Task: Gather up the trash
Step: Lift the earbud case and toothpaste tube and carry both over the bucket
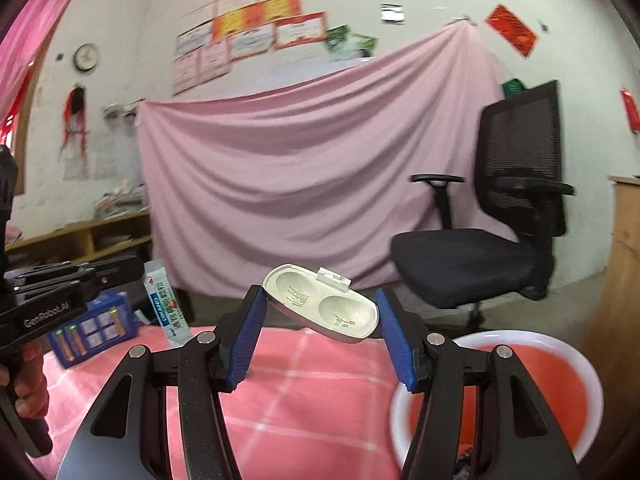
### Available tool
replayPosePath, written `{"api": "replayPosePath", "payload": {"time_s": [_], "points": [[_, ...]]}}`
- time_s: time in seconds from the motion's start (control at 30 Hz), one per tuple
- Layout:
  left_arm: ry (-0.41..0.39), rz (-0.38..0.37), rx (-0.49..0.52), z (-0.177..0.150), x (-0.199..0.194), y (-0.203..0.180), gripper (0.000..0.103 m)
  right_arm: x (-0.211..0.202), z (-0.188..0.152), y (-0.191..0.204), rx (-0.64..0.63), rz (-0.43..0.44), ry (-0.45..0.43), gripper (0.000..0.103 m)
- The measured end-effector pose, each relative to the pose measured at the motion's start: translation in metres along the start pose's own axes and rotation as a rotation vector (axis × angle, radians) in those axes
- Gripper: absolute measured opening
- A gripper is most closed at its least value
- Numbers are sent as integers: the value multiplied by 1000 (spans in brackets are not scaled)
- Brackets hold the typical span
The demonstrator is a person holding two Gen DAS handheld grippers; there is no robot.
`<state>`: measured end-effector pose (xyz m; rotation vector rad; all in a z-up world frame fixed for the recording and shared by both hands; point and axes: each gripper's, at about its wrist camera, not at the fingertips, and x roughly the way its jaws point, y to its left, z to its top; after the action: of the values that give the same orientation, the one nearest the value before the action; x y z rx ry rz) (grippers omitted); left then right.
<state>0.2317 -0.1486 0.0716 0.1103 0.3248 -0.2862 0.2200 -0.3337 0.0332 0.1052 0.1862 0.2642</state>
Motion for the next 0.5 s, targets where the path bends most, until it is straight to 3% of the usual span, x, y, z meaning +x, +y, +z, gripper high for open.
{"api": "replayPosePath", "payload": {"time_s": [0.3, 0.5], "points": [[-1, -163, 7, 21, 39, -64, 0, -23, -4, -69, 90, -184, -4, 55], [65, -251, -8, 24, 73, -101, 0, -19, -16, -113, 200, -270, 96, 55]]}}
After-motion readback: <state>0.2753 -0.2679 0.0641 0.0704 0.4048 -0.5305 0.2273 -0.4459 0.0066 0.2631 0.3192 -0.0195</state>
